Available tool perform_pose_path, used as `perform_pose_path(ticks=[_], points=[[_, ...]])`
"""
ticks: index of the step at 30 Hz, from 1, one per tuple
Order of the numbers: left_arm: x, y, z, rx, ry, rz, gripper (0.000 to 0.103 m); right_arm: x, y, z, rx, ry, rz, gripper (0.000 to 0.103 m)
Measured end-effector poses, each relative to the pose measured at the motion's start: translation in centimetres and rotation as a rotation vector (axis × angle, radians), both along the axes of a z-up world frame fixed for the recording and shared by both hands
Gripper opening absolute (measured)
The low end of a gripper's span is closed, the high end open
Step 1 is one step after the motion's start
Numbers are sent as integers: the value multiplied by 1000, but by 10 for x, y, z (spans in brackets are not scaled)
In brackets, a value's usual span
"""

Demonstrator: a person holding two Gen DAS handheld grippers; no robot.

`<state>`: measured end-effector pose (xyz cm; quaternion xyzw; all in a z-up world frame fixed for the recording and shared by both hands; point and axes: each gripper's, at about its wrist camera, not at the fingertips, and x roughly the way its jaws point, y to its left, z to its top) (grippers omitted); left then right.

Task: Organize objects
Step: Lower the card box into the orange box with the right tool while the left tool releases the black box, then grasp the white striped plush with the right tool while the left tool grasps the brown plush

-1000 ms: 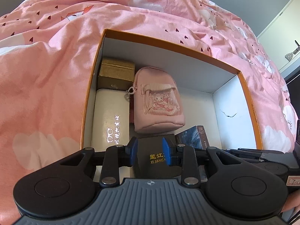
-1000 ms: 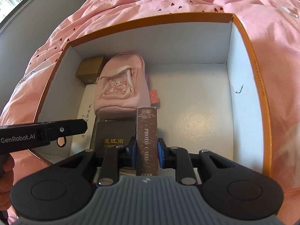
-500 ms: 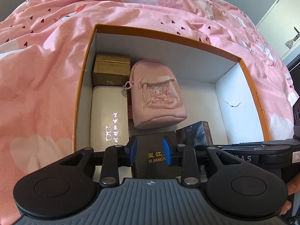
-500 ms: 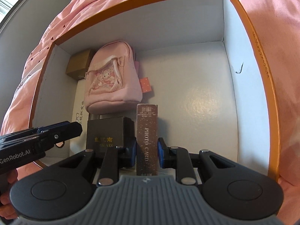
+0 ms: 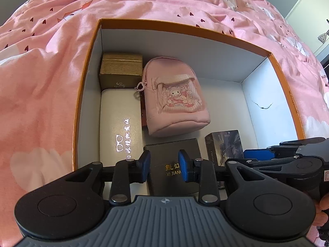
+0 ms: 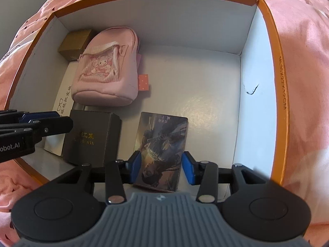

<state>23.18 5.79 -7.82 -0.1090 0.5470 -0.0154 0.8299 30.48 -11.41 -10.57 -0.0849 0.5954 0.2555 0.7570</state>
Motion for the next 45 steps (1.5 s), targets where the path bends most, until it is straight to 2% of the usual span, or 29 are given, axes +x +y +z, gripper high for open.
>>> perform_pose_path(ticks=[3, 9, 13, 21, 29, 35, 41, 45], points=[[0, 0, 0, -2, -2, 6, 36, 0, 2, -2, 9, 9, 20, 28], [1, 2, -1, -7, -5, 16, 36, -5, 11, -2, 31, 5, 75, 18], [1, 3, -2, -7, -5, 26, 36, -5, 17, -2, 23, -1, 111, 18], [-2, -1, -1, -1, -36, 34, 36, -5, 13, 0, 36, -7, 110, 20], [-21, -12, 21, -14, -144, 27, 36, -31, 6, 36, 22, -202, 140, 21], [-46, -24, 40, -34, -246, 8, 37, -65, -11, 69, 61, -356, 135, 34], [-73, -29, 54, -75, -317, -5, 37, -100, -28, 89, 101, -440, 102, 39], [-86, -30, 58, -100, -329, -11, 37, -116, -37, 95, 118, -465, 83, 41]])
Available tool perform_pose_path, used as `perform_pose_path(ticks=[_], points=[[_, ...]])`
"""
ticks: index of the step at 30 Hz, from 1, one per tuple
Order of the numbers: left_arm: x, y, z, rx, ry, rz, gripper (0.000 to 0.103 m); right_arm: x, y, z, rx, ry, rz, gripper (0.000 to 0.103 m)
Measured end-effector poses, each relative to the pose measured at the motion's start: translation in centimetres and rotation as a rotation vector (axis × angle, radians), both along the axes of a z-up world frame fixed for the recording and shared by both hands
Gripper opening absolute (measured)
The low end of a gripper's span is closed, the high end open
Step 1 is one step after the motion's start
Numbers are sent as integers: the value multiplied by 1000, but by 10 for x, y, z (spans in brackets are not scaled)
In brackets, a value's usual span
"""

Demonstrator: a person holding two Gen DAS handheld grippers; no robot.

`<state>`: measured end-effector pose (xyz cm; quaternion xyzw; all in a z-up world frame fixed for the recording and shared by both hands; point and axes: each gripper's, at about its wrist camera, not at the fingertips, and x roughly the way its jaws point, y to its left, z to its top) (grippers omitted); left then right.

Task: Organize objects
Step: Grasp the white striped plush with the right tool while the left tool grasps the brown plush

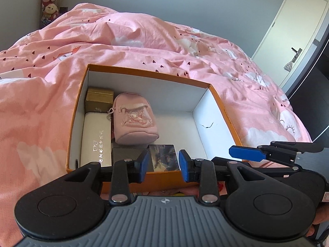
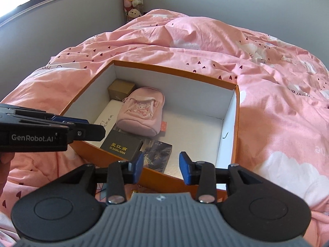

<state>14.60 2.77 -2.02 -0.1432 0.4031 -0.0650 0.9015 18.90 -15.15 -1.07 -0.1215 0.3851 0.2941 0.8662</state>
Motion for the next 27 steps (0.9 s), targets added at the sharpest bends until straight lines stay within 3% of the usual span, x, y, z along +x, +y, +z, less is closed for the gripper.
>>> perform_pose_path(ticks=[10, 17, 21, 27], points=[[-31, -1, -8, -76, 59, -50, 37, -26, -19, -1, 11, 22, -46, 42], [-47, 0, -29, -153, 180, -88, 37, -37, -37, -13, -15, 71, -96, 42], [-50, -10, -39, -175, 249, -127, 47, -45, -48, -21, -17, 117, -116, 42], [-45, -19, -62, -261, 388, -113, 50, -52, -54, -31, -48, 163, -113, 42]])
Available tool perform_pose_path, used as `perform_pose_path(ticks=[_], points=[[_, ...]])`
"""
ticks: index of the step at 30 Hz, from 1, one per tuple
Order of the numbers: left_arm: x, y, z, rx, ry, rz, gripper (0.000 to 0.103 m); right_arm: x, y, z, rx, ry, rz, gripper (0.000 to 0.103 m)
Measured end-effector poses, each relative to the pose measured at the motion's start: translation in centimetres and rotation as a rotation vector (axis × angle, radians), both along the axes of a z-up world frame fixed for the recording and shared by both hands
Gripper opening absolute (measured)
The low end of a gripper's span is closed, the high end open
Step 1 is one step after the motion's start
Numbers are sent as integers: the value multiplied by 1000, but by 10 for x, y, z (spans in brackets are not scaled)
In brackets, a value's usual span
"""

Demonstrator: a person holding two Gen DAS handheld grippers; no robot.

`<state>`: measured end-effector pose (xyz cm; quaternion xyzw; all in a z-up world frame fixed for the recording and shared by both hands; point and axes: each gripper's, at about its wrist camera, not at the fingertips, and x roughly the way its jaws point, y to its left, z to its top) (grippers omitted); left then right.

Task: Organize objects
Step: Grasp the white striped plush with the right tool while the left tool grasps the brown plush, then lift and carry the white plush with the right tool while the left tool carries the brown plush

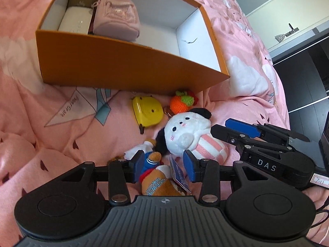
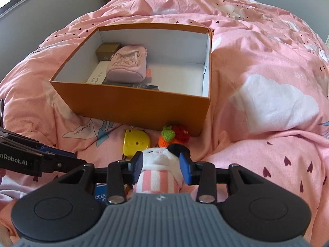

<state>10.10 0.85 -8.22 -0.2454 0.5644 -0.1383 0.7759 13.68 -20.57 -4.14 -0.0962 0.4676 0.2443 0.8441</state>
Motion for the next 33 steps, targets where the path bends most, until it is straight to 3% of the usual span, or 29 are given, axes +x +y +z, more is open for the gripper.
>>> perform_pose_path(ticks=[5, 12, 19, 24, 29, 33], points=[[8, -4, -24, -2, 127, 19, 52, 11, -5, -12, 39, 120, -10, 42], [10, -9, -43, -56, 219, -7, 61, 31, -6, -24, 36, 221, -11, 48], [12, -9, -52, -73, 259, -13, 67, 54, -7, -37, 53, 345, 3, 55], [13, -10, -54, -68, 267, -24, 67, 69, 3, -51, 11, 437, 81, 66], [11, -9, -55, -71, 269, -22, 67, 79, 8, -64, 8, 511, 100, 67], [11, -9, -65, -112, 298, -8, 67, 77, 9, -66, 13, 504, 113, 65]])
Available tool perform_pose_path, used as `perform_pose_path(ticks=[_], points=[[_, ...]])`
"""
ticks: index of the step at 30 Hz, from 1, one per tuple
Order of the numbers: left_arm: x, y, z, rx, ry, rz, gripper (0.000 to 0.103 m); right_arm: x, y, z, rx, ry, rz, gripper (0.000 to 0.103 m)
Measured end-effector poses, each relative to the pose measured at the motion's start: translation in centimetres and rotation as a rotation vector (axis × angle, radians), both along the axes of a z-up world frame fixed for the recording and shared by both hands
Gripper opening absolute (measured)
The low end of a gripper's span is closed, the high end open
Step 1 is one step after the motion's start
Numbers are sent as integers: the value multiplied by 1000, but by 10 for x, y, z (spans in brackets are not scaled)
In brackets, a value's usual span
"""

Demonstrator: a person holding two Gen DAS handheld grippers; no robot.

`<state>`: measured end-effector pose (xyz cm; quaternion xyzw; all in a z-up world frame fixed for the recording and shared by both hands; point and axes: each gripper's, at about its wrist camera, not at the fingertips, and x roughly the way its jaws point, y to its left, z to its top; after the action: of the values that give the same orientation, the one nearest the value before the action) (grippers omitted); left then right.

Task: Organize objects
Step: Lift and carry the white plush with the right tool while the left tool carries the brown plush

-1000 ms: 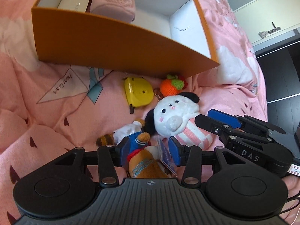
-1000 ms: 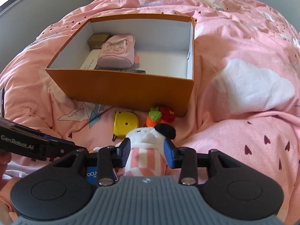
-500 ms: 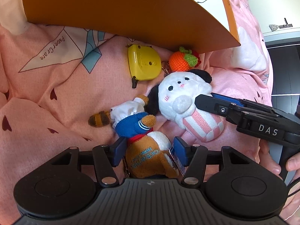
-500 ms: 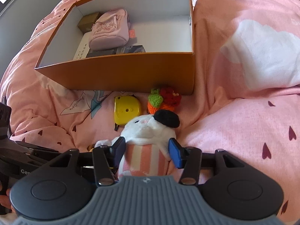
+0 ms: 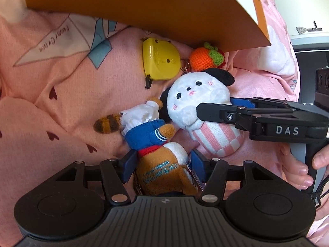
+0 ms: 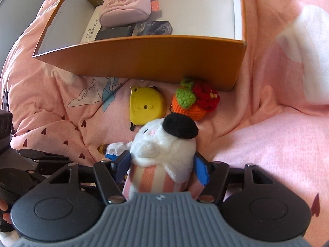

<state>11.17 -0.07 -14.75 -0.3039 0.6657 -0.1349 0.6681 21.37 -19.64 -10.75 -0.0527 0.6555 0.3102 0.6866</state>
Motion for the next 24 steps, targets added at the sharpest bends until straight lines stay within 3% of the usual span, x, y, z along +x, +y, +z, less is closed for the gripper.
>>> perform_pose_path(ticks=[9, 15, 24], points=[[-12, 8, 14, -9, -73, 45, 57, -28, -4, 26, 19, -137, 53, 60], [-15, 11, 51, 53, -217, 58, 54, -36, -14, 63, 80, -220, 52, 60], [-22, 25, 109, 83, -429, 123, 54, -42, -23, 114, 173, -345, 13, 60]])
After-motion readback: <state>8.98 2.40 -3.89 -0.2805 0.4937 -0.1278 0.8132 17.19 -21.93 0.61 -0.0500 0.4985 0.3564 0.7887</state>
